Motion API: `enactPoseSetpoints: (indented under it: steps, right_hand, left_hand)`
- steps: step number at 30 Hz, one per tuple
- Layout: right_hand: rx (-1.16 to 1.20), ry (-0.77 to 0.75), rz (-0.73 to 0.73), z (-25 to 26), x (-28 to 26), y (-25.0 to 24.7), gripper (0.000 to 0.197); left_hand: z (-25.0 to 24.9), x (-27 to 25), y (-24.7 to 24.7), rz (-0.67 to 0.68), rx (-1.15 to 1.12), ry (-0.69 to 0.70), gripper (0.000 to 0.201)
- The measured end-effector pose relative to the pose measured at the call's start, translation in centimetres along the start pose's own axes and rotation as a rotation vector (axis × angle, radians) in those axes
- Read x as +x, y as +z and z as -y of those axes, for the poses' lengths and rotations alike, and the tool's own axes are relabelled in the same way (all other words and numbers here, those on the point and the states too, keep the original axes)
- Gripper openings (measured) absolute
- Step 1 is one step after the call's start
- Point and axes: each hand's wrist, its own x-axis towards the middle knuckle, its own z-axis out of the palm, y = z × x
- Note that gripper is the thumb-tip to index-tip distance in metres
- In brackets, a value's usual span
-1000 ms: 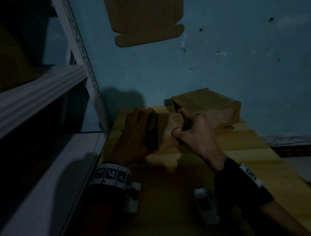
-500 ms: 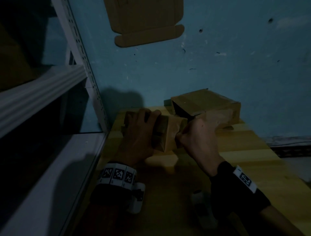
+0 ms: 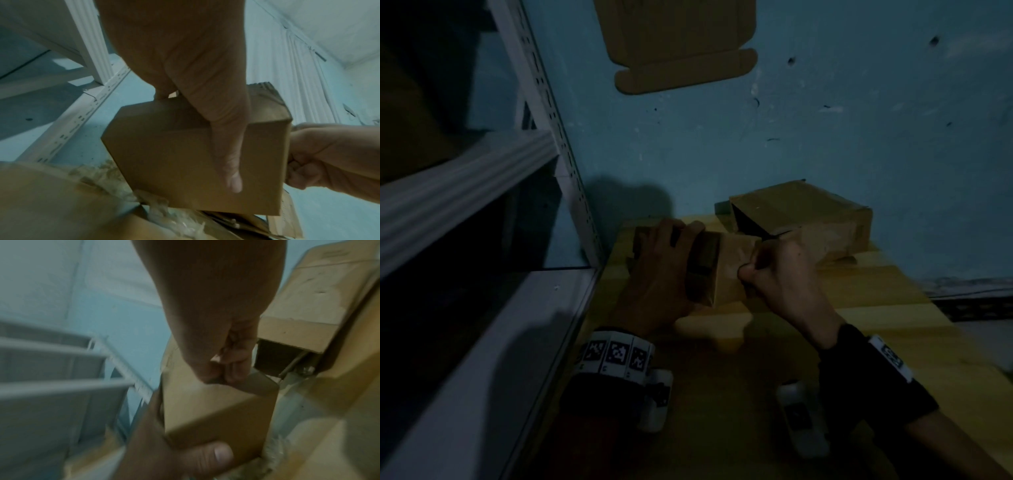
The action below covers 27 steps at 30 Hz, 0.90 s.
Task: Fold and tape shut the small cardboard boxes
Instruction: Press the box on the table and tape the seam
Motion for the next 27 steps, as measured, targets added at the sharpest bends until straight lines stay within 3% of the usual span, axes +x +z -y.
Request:
enactPoseSetpoints:
  steps: [6, 11, 15, 18, 27]
  right_hand:
    - [0.314, -0.016, 0.099, -0.6, 0.6, -1.2, 0.018]
    - [0.389, -0.016, 0.164, -0.4, 0.4, -2.1, 0.013]
    - [0.425, -0.039, 0.192, -0.3, 0.3, -2.4, 0.024]
    - [0.434, -0.038, 0.195, -0.7, 0.6, -2.3, 0.019]
    - [0.507, -0.082, 0.241, -1.3, 0.9, -2.6, 0.02]
  left_hand:
    - [1.4, -0.1, -0.1, -0.007, -0.075, -0.018, 0.092]
    - [1.2, -0.4, -0.6, -0.032, -0.168, 0.001, 0.088]
    - [1.0, -0.3, -0.9, -0.042, -0.184, 0.035, 0.088]
    - [0.8, -0.3, -1.0, -0.04, -0.205, 0.041, 0.079]
    - [1.3, -0.3, -0.7, -0.039, -0.301, 0.007, 0.105]
